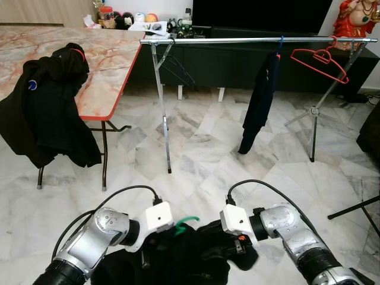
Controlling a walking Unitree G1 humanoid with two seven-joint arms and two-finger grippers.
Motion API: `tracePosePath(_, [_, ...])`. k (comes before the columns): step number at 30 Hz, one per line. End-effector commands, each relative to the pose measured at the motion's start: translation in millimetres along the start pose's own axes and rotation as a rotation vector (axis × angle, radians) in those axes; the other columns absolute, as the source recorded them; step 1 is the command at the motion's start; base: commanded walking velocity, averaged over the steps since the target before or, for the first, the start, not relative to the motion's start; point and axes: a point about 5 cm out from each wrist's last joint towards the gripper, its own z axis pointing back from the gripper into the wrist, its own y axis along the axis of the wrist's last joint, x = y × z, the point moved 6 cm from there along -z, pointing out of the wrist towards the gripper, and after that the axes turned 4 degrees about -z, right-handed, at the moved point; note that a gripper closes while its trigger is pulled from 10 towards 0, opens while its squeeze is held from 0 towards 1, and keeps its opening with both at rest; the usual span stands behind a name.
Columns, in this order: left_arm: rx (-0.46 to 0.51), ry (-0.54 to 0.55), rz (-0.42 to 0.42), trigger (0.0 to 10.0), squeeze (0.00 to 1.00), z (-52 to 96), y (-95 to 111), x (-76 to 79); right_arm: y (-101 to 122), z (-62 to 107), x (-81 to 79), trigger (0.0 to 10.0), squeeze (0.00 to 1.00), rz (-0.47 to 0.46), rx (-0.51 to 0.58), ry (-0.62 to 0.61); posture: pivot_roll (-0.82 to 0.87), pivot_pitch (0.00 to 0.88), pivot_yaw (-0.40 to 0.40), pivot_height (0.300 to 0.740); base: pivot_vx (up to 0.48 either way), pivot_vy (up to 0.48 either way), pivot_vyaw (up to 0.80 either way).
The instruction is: Hang hanger
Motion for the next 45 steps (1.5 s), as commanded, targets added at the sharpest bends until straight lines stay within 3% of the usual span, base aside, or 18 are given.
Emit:
tracePosePath(1, [0.012,0.050,-0.024,0.0,0.00,1.5,4.2,-9.8,-2.4,3.9,1.6,10.0,1.00,0.015,-0.029,-0.004,0.09,0.079,-0.027,0.740,0.000,0.000,0.00])
tracePosePath(11, [0.028,0.251,0.046,0.0,0.00,4.7,-13.2,-33.2,-3.9,47.9,52.4,10.0,1.00,-0.005,-0.012,-0.439,0.07,0.080,-0.021,0.740,0.000,0.000,0.00])
tracePosePath(12, [0.030,0.308,0.078,0.0,0.00,7.2,-16.6,-40.1,-6.2,54.6,61.3,10.0,0.85,-0.037,-0.002,-0.531,0.07,0.080,-0.019,0.740,0.000,0.000,0.00])
tracePosePath(13, [0.029,0.351,0.101,0.0,0.00,9.6,-20.2,-44.8,-8.8,60.1,67.7,10.0,0.52,-0.065,0.006,-0.604,0.06,0.081,-0.017,0.740,0.000,0.000,0.00])
tracePosePath(14, [0.029,0.351,0.101,0.0,0.00,9.6,-20.2,-44.8,-8.8,60.1,67.7,10.0,0.52,-0.065,0.006,-0.604,0.06,0.081,-0.017,0.740,0.000,0.000,0.00])
tracePosePath(15, [0.015,0.473,0.115,0.0,0.00,16.7,-30.5,-56.6,-16.8,72.0,78.6,10.0,0.00,-0.125,0.032,-0.770,0.06,0.082,-0.016,0.740,0.000,0.000,0.00])
tracePosePath(16, [0.004,0.543,0.155,1.3,0.00,21.8,-38.9,-62.6,-26.7,77.0,81.7,10.0,0.00,-0.195,0.039,-0.853,0.06,0.083,-0.014,0.740,0.000,0.000,0.00])
tracePosePath(17, [-0.004,0.588,0.186,1.3,0.00,25.2,-44.8,-66.0,-34.2,80.0,82.9,10.0,0.00,-0.244,0.040,-0.905,0.06,0.083,-0.014,0.740,0.000,0.000,0.00])
tracePosePath(18, [-0.005,0.641,0.205,8.4,0.00,30.0,-50.3,-69.3,-43.5,81.2,82.0,10.0,0.00,-0.286,0.037,-0.961,0.06,0.087,-0.011,0.740,0.000,0.000,0.00])
tracePosePath(19, [-0.006,0.682,0.223,9.4,0.00,34.0,-55.0,-71.2,-51.1,81.6,80.3,10.0,0.00,-0.318,0.036,-1.004,0.06,0.087,-0.011,0.740,0.000,0.000,0.00])
tracePosePath(21, [0.030,0.769,0.268,10.0,0.00,45.8,-63.5,-70.4,-87.7,72.1,63.4,10.0,0.00,-0.540,0.051,-1.121,0.05,0.087,-0.005,0.740,0.000,0.000,0.00])
tracePosePath(24, [0.078,0.836,0.301,10.0,0.00,54.8,-64.3,-69.7,-111.4,59.5,45.0,10.0,0.00,-0.627,0.005,-1.151,0.05,0.083,0.000,0.740,0.000,0.000,0.00])
tracePosePath(27, [0.168,0.936,0.350,10.0,0.00,72.7,-64.3,-63.8,-153.8,40.3,6.9,10.0,0.00,-0.865,-0.066,-1.252,0.05,0.073,0.000,0.740,0.000,0.000,0.00])
tracePosePath(30, [0.217,0.947,0.375,10.0,0.00,75.7,-61.2,-57.4,-170.8,31.2,-13.4,10.0,0.00,-0.975,-0.108,-1.279,0.05,0.057,-0.007,0.740,0.000,0.000,0.00])
tracePosePath(34, [0.227,0.969,0.391,10.0,0.00,74.6,-59.2,-45.8,-205.4,18.8,-63.3,10.0,0.00,-1.297,-0.156,-1.392,0.04,0.048,-0.013,0.740,0.000,0.000,0.00])
tracePosePath(38, [0.215,0.994,0.421,10.0,0.00,76.7,-65.4,-29.9,-211.8,13.0,-79.0,10.0,0.00,-1.224,-0.278,-1.386,0.05,0.027,-0.013,0.740,0.000,0.000,0.00])
tracePosePath(41, [0.194,1.024,0.450,10.0,0.00,85.5,-77.7,-24.1,-208.9,8.6,-78.0,10.0,0.00,-1.213,-0.262,-1.386,0.04,0.016,-0.006,0.740,0.170,0.000,0.00])
tracePosePath(45, [0.137,0.974,0.404,10.0,0.00,85.4,-84.6,-25.5,-211.3,3.7,-84.3,10.0,0.00,-1.201,-0.317,-1.344,0.03,0.000,0.004,0.740,0.000,0.000,0.00])
